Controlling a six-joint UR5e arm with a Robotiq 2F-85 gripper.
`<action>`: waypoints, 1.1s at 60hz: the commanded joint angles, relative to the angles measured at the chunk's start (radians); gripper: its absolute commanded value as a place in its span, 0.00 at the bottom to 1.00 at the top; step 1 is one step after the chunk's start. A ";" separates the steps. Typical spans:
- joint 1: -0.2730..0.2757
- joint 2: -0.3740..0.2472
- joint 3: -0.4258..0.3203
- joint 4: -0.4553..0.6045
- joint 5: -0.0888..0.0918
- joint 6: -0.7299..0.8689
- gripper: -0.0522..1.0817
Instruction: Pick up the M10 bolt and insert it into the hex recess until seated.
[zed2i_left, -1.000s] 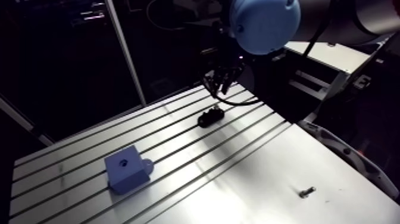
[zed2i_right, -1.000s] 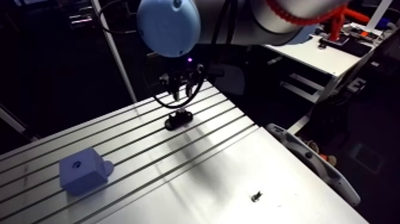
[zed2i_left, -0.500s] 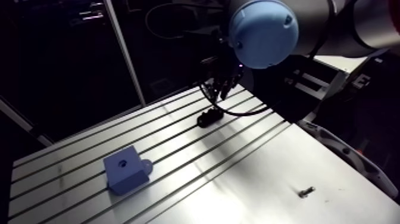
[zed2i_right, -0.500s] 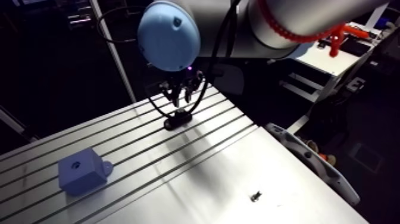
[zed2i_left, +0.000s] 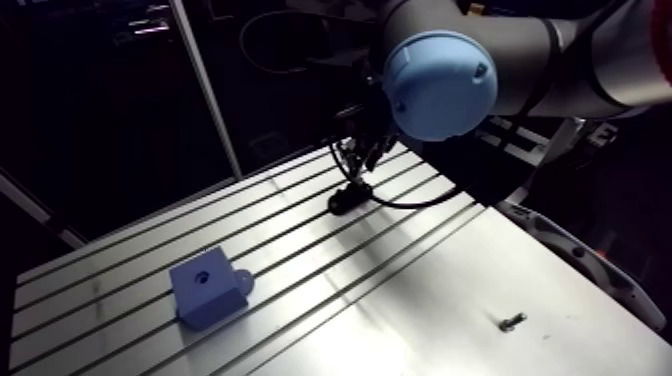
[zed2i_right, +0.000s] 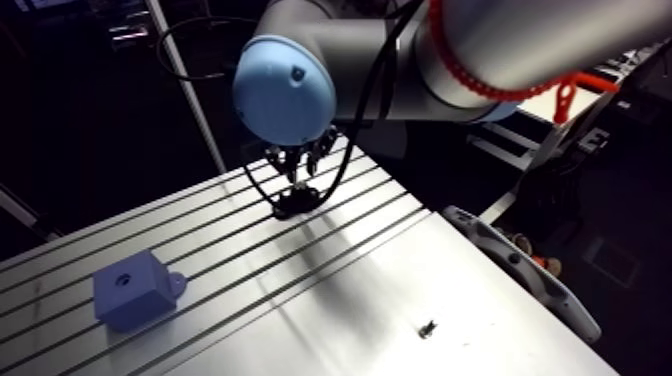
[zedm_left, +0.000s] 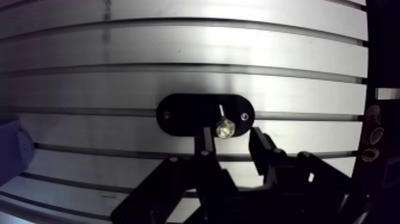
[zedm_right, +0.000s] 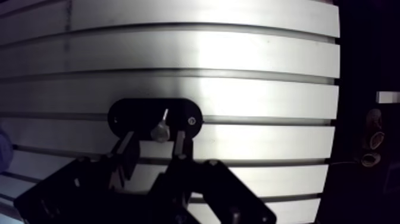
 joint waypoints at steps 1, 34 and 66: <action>-0.004 -0.001 0.013 -0.032 0.011 -0.005 0.54; -0.004 0.001 0.033 -0.066 0.019 -0.004 0.54; -0.003 0.005 0.039 -0.071 0.015 -0.005 0.54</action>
